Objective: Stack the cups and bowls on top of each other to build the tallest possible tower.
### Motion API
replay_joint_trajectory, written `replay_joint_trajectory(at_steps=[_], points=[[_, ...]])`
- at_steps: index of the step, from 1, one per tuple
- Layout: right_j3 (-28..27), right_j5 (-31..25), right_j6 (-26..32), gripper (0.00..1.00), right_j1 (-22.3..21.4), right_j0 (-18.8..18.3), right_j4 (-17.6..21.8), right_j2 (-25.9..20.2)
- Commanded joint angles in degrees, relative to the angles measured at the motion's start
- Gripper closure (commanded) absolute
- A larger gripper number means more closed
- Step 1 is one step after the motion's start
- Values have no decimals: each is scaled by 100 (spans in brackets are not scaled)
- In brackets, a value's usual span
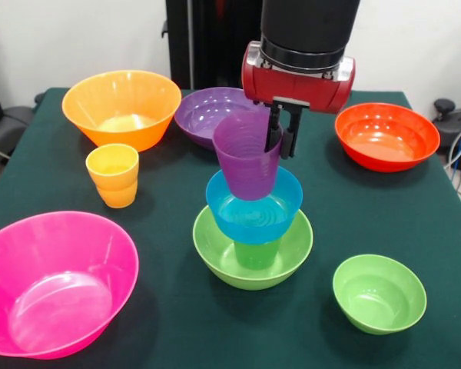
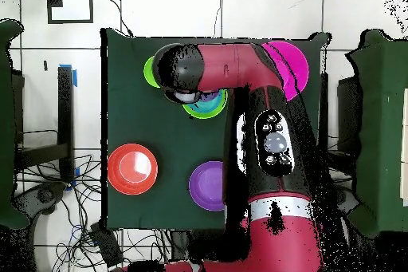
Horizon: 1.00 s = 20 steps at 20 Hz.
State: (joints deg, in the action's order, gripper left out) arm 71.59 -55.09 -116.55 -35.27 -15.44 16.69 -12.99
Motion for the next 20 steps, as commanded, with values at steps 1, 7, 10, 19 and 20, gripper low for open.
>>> replay_joint_trajectory(at_steps=[1, 7, 10, 19, 20], points=[[396, 381, 937, 100, 130, -9, 286, -502], [421, 375, 893, 100, 138, 15, 270, -483], [462, 379, 872, 100, 133, 13, 244, -483], [528, 541, 824, 100, 188, 32, 265, -467], [538, 562, 822, 100, 190, 31, 271, -464]])
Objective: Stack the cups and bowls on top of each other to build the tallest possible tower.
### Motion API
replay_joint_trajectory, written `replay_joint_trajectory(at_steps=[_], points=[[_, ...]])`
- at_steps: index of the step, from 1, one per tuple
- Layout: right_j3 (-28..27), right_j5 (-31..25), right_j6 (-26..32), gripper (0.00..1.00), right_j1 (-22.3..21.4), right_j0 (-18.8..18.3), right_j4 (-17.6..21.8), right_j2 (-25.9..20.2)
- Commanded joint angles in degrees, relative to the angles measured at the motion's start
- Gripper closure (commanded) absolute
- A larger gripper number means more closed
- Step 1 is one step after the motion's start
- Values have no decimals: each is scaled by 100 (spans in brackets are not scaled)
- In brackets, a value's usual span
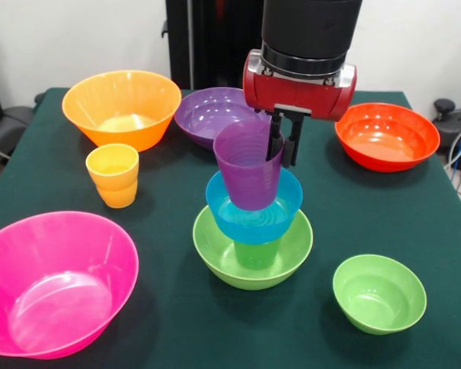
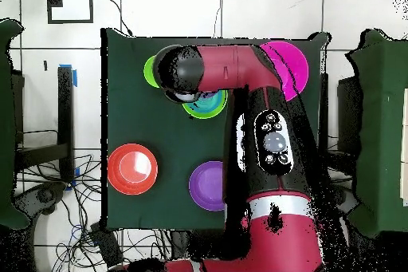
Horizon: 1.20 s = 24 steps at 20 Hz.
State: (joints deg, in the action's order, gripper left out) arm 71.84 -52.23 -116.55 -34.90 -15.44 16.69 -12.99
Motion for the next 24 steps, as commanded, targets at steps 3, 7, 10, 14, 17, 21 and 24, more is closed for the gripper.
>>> replay_joint_trajectory(at_steps=[3, 7, 10, 14, 17, 21, 24], points=[[516, 320, 791, 100, 177, 44, 279, -454], [560, 335, 750, 100, 173, 63, 280, -433], [576, 343, 728, 100, 178, 75, 288, -416], [620, 472, 720, 100, 213, 72, 330, -411], [643, 537, 707, 100, 234, 67, 344, -412], [648, 556, 700, 100, 236, 75, 350, -407], [650, 598, 712, 100, 242, 74, 363, -408]])
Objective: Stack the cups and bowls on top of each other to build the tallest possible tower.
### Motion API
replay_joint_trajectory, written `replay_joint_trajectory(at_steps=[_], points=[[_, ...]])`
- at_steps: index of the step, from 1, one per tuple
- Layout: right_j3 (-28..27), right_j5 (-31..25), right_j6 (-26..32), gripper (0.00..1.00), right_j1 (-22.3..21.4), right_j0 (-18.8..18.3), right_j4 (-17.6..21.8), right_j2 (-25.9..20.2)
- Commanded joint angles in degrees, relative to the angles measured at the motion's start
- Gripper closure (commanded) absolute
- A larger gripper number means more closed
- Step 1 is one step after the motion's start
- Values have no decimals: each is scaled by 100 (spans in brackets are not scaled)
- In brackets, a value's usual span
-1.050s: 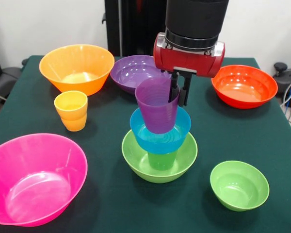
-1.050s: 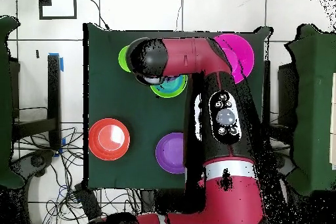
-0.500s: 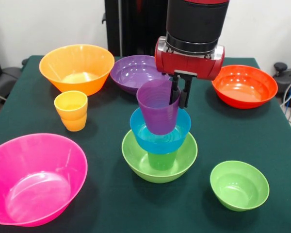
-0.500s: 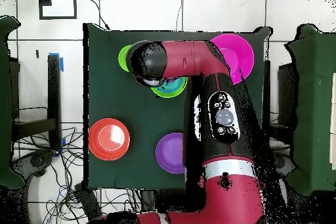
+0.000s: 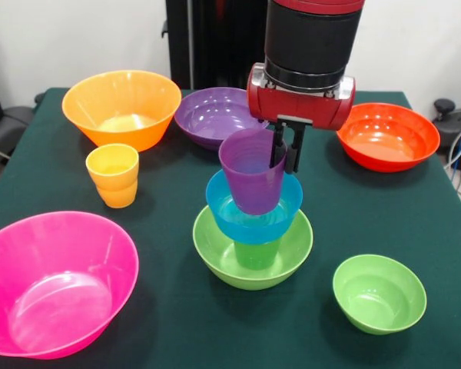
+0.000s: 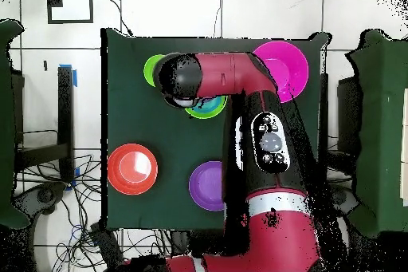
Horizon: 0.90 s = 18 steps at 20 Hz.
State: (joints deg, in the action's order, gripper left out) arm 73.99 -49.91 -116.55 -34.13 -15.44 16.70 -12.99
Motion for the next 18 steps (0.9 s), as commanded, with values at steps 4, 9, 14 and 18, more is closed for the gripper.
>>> replay_joint_trajectory(at_steps=[4, 9, 14, 18], points=[[376, 399, 778, 100, 176, 82, 406, -413], [408, 458, 761, 100, 179, 77, 403, -400], [404, 434, 775, 100, 179, 71, 380, -394], [401, 400, 776, 100, 180, 81, 387, -373]])
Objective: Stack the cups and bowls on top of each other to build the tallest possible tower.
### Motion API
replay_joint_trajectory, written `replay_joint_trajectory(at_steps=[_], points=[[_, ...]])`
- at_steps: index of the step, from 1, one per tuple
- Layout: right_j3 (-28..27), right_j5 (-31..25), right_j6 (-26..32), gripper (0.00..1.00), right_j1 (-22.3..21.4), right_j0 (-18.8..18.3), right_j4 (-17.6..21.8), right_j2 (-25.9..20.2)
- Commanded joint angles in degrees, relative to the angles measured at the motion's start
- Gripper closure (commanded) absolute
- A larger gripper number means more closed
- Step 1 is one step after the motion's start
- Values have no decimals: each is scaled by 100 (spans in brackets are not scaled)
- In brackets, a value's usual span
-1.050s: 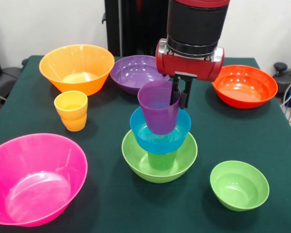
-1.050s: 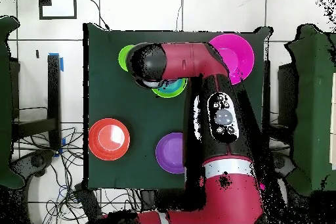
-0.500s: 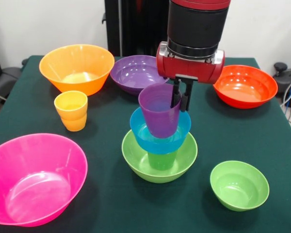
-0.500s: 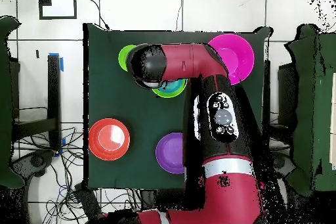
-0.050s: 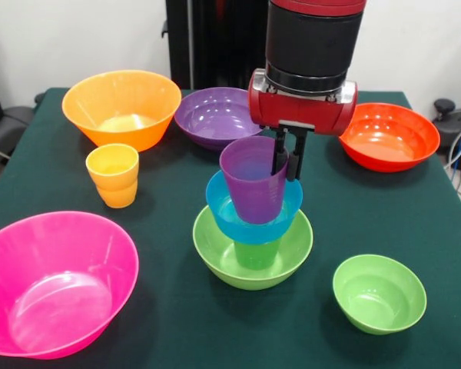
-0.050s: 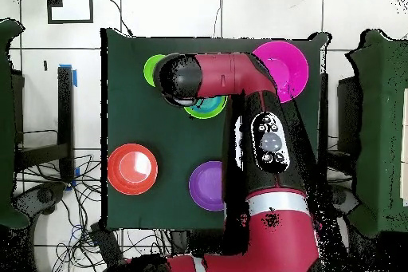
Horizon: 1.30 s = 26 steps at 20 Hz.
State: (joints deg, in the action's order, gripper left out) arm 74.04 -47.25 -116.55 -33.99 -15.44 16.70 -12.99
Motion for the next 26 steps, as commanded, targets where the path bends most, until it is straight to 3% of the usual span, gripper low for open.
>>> replay_joint_trajectory(at_steps=[1, 26], points=[[397, 112, 782, 100, 163, 82, 387, -370], [544, 374, 891, 100, 253, -18, 473, -352]])
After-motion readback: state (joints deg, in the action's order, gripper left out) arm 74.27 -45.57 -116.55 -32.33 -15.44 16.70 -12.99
